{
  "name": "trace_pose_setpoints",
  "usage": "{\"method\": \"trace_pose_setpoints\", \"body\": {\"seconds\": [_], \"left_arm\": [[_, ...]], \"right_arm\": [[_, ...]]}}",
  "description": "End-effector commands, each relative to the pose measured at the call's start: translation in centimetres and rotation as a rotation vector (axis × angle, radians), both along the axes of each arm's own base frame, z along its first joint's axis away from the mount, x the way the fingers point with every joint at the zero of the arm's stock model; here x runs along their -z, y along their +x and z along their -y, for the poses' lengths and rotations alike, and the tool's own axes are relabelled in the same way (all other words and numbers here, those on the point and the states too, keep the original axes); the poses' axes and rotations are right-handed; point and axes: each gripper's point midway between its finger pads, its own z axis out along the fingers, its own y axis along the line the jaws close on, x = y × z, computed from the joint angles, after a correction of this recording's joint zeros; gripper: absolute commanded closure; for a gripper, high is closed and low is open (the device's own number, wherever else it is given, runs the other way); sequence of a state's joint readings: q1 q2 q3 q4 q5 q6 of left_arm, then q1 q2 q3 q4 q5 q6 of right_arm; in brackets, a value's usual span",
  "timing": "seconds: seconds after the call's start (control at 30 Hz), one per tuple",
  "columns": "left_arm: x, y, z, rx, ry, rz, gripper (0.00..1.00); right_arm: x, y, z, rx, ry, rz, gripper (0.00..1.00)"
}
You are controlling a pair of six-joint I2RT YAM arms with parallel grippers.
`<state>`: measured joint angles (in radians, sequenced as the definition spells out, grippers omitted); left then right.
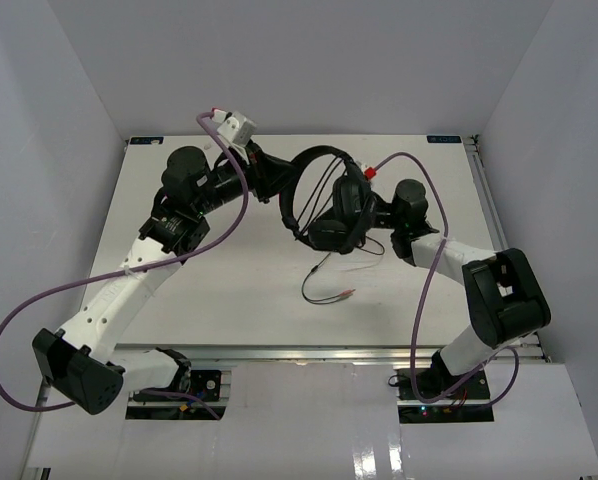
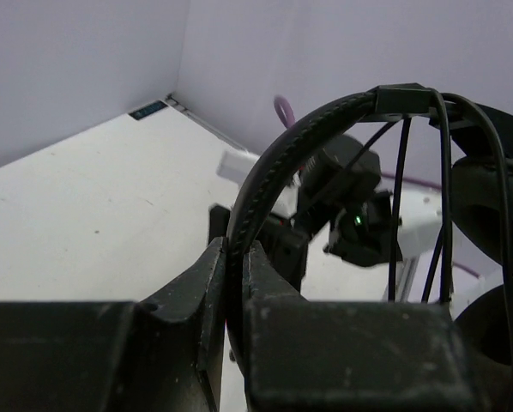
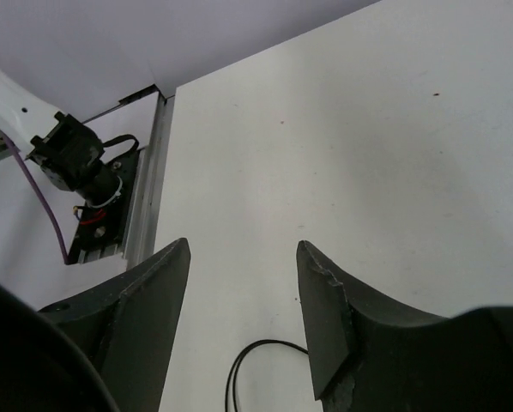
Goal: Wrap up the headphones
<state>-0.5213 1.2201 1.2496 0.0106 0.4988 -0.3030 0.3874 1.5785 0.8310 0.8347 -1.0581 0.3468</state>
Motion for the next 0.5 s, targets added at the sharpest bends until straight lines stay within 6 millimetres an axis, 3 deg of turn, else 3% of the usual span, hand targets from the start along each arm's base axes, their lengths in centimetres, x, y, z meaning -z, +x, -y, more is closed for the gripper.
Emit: {"method": "trace_pose_setpoints", "body": {"seconds": [0.0, 0.07, 0.17, 0.2, 0.23, 0.33, 0.4, 0.47], "left_arm": [[-5.6, 2.4, -2.4, -0.218, -0.152, 0.02, 1.0], [-7.0, 4.3, -4.5, -0.376, -0.211, 0.025, 1.0], [-9.5, 6.4, -7.4, -0.573, -0.319, 0.007, 1.0], [-9.4, 7.5, -8.0, -0.632, -0.347, -0.023, 1.0], [-9.8, 8.3, -9.4, -0.721, -0.38, -0.037, 1.0], [-9.2, 10.6, -12.3, -0.934, -0.44, -0.079, 1.0], [-7.9, 12.4, -14.1, -1.085, -0.454, -0.104, 1.0], [-6.0, 14.1, -14.4, -1.166, -0.402, -0.129, 1.0]], "right_arm": [[-1.6, -3.2, -0.6, -0.064, 0.059, 0.027, 0.43], [0.2, -4.2, -0.3, -0.048, 0.034, 0.016, 0.45], [1.3, -5.3, 0.4, -0.034, 0.013, 0.022, 0.49], [1.6, -5.4, 0.5, -0.028, 0.004, 0.041, 0.53], [1.8, -5.5, 0.6, -0.018, -0.005, 0.034, 0.65], [1.8, -5.8, 0.6, -0.012, -0.035, 0.083, 0.91], [1.5, -6.1, 0.1, -0.007, -0.065, 0.137, 0.92], [1.6, -6.3, -0.4, -0.003, -0.122, 0.186, 0.92]]}}
